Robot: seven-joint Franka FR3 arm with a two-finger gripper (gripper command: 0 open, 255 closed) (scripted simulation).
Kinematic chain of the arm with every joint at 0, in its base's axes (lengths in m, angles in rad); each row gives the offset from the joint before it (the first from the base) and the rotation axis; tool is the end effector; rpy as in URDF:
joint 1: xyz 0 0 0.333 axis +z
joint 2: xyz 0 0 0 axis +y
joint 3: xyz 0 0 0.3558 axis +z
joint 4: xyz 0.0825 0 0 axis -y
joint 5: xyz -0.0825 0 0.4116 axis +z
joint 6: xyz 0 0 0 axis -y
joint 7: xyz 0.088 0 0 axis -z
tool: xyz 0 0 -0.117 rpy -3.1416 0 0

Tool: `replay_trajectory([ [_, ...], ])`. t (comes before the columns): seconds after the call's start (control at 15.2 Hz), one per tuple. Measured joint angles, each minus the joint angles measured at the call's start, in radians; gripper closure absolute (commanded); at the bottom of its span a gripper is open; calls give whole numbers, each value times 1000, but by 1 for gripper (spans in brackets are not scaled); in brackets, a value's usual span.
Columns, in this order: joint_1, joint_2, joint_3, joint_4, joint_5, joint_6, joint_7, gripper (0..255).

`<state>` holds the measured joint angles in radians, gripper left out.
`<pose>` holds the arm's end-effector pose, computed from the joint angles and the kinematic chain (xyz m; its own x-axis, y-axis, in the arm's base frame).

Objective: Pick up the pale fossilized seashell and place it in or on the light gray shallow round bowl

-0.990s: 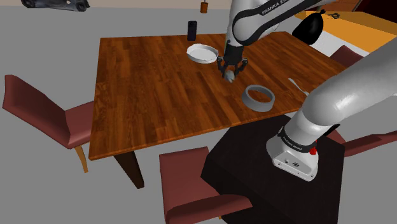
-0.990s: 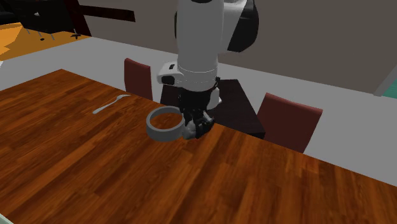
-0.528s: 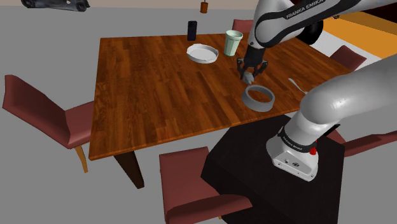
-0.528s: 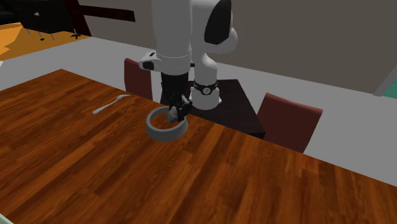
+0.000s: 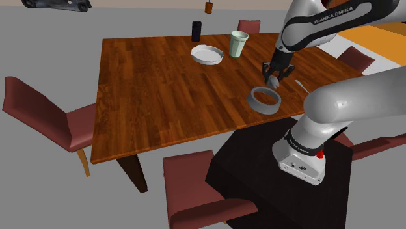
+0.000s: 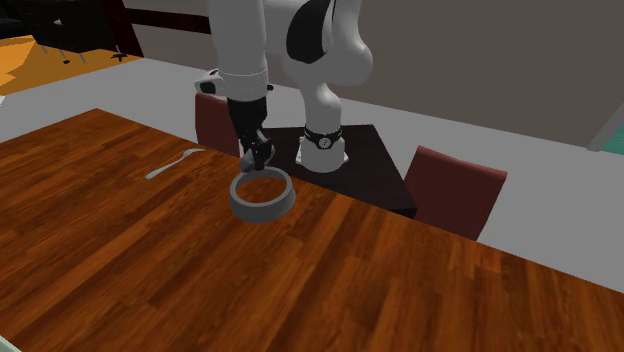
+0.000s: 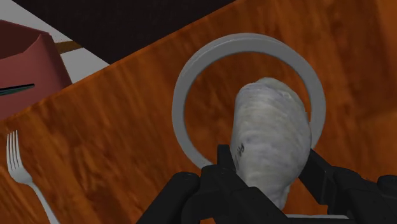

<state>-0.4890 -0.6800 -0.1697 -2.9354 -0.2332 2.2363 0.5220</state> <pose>0.2364 -0.1816 0.3442 0.5441 -0.8389 0.0162 -0.8372 -0.5416 0.0757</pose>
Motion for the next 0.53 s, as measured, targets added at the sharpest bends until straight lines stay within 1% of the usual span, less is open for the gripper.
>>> replay_trajectory([
  [0.2,-9,23,-8,-24,-13,47,-2,255],
  [0.53,-18,103,-18,-56,-32,158,6,255],
])
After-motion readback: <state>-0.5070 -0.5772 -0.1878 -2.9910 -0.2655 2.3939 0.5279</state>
